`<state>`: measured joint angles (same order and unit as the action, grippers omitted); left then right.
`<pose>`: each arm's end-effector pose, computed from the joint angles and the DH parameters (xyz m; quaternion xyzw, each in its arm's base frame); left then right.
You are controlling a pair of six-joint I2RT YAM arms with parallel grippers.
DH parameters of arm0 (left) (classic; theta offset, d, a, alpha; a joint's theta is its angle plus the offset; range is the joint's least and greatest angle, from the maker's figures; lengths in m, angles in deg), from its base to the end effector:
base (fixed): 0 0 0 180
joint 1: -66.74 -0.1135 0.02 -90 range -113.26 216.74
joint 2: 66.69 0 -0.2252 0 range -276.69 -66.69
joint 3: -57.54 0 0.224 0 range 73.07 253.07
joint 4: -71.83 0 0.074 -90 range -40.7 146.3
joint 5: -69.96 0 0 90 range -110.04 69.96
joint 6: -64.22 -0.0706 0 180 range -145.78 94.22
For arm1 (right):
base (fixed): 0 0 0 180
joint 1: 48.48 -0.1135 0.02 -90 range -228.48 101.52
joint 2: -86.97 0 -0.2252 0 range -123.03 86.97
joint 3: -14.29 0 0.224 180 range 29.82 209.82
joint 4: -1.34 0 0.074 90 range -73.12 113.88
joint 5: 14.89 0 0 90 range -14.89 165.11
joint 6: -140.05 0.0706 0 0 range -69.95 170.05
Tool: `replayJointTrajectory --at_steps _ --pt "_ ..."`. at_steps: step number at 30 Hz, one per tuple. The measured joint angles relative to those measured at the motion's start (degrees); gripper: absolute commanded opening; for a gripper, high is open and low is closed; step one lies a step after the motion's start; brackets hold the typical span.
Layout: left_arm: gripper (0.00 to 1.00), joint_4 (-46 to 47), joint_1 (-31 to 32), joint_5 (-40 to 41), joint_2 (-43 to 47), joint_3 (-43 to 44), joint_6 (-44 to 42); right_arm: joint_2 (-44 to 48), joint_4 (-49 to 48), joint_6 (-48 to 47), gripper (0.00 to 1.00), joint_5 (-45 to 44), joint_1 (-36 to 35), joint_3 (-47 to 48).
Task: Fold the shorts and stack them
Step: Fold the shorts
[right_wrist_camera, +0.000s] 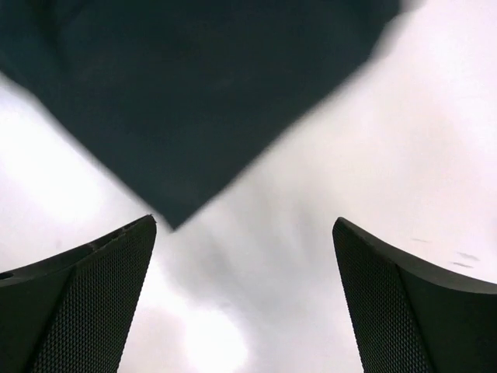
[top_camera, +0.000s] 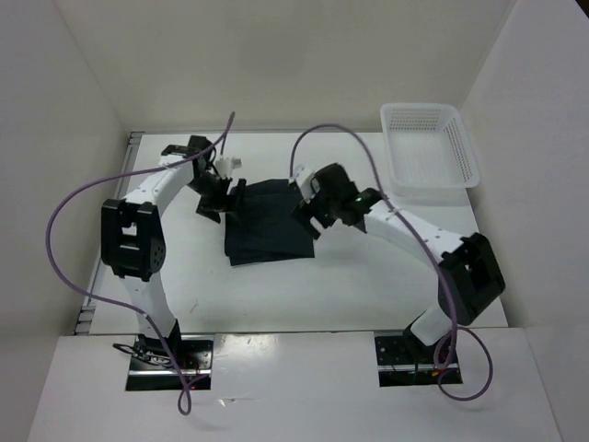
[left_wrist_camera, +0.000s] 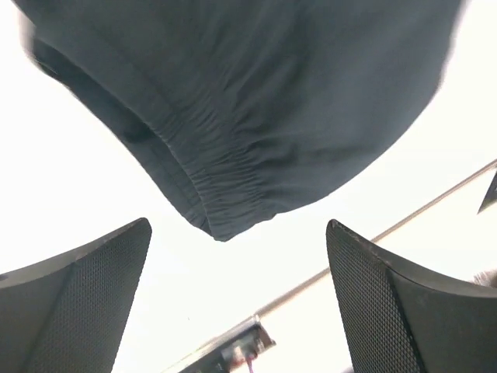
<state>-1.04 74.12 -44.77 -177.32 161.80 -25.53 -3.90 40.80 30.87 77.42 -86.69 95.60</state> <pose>0.3411 -0.0740 0.1637 0.0805 0.9694 -0.2188 0.0772 0.2647 0.2120 0.1924 -0.4559 0.8181 0.0765 0.3420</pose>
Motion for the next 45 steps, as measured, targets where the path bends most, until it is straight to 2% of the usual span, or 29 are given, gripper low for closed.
replayJointTrajectory --at_steps 6,9,14,19,24,29,45 --pt "1.0 8.22 -4.09 -1.33 10.84 2.93 -0.02 8.9 -1.38 1.79 0.99 0.76 11.72 8.13" --pt "1.0 14.51 -9.84 0.72 15.26 1.38 -0.02 10.78 -2.8 2.01 0.99 -1.4 17.4 8.68" --pt "1.0 23.43 -21.07 8.41 21.27 -9.64 0.02 11.37 -4.24 2.51 0.99 -2.51 28.44 5.46" --pt "1.0 27.41 -25.51 12.66 27.78 -22.64 0.02 17.84 -6.34 2.05 0.99 -3.78 36.68 -1.57" --pt "1.0 29.94 -28.09 10.19 35.06 -26.99 0.0 29.99 -8.13 0.98 0.99 -3.37 39.04 -9.6" --pt "1.0 32.72 -28.96 9.7 38.47 -28.2 0.0 38.05 -8.52 0.46 0.99 -1.88 40.63 -16.59" --pt "1.0 33.42 -28.94 7.82 41.75 -30.88 0.0 52.02 -5.01 1.73 0.99 4.24 43.04 -26.08"
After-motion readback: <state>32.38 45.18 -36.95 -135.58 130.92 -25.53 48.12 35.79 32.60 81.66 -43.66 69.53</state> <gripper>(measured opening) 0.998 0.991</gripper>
